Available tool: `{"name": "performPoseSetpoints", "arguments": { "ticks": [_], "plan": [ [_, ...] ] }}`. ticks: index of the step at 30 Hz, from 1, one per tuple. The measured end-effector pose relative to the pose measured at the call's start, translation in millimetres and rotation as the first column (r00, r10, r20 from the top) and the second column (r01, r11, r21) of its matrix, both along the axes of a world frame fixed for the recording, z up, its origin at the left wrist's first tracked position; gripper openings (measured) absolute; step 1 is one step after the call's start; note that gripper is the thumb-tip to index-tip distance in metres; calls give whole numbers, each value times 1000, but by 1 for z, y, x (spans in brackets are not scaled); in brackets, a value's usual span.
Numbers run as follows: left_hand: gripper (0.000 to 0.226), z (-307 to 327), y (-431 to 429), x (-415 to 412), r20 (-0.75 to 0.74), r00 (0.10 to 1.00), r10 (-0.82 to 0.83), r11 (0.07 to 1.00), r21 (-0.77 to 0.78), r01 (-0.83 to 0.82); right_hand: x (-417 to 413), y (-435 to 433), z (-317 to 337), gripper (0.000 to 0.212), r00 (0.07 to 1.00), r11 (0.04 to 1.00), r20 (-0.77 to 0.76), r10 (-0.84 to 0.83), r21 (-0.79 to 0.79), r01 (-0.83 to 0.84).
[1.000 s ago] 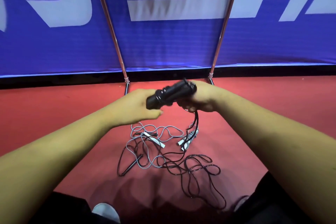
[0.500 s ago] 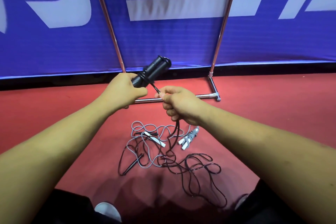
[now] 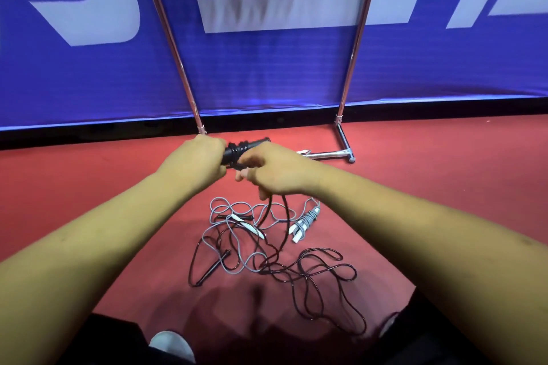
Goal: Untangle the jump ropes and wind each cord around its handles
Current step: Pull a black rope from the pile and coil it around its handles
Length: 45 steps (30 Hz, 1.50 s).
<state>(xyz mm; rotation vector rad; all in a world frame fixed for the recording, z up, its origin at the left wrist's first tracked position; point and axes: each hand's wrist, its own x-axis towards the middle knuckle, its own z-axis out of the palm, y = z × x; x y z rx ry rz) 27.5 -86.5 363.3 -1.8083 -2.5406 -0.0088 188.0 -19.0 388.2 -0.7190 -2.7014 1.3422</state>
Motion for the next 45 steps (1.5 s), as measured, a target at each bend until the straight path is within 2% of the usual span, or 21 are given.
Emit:
{"name": "performPoseSetpoints", "arguments": {
  "ticks": [4,7,9,13,16,18,21,23,26,27,31,33,37,45],
  "plan": [
    [28,2,0,22,1,992,-128,965,-230,124,8,13,12,18,998,976,50,49,211,-59],
    [25,5,-1,27,65,965,-253,908,-328,260,9,23,16,14,999,957,10,47,285,-48],
    [18,5,-3,30,103,937,-334,876,-333,349,11,29,17,20,999,961,-19,30,274,-24],
    [14,11,-9,36,236,893,-384,873,-223,434,16,38,17,21,993,993,-116,-15,111,28],
    [13,21,-17,36,512,785,-348,903,-42,427,18,41,13,26,981,997,-177,-78,-27,74],
    [17,31,-23,40,645,698,-312,922,29,385,22,47,7,28,987,981,-128,-101,-176,78],
    [17,39,-25,45,801,547,-241,962,122,245,24,54,0,6,994,903,-90,-58,-428,14],
    [27,40,-24,43,854,473,-216,976,181,119,24,56,-3,16,988,867,-112,-105,-498,36],
    [52,41,-22,35,856,478,-197,968,247,-44,22,52,-6,29,991,845,-86,-105,-533,44],
    [57,40,-21,31,860,474,-191,960,265,-92,23,52,-8,27,994,844,-67,-87,-535,38],
    [49,37,-16,16,890,420,-175,913,307,-270,26,52,-9,22,997,878,18,-80,-472,79],
    [49,37,-17,11,885,419,-204,912,327,-247,26,47,-6,23,997,897,36,-70,-436,79],
    [35,37,-16,8,840,524,-140,932,290,-216,25,36,3,22,997,934,53,-49,-352,65],
    [34,34,-18,7,839,537,-85,965,202,-164,26,31,15,21,999,971,48,-2,-239,14]
  ]
}}
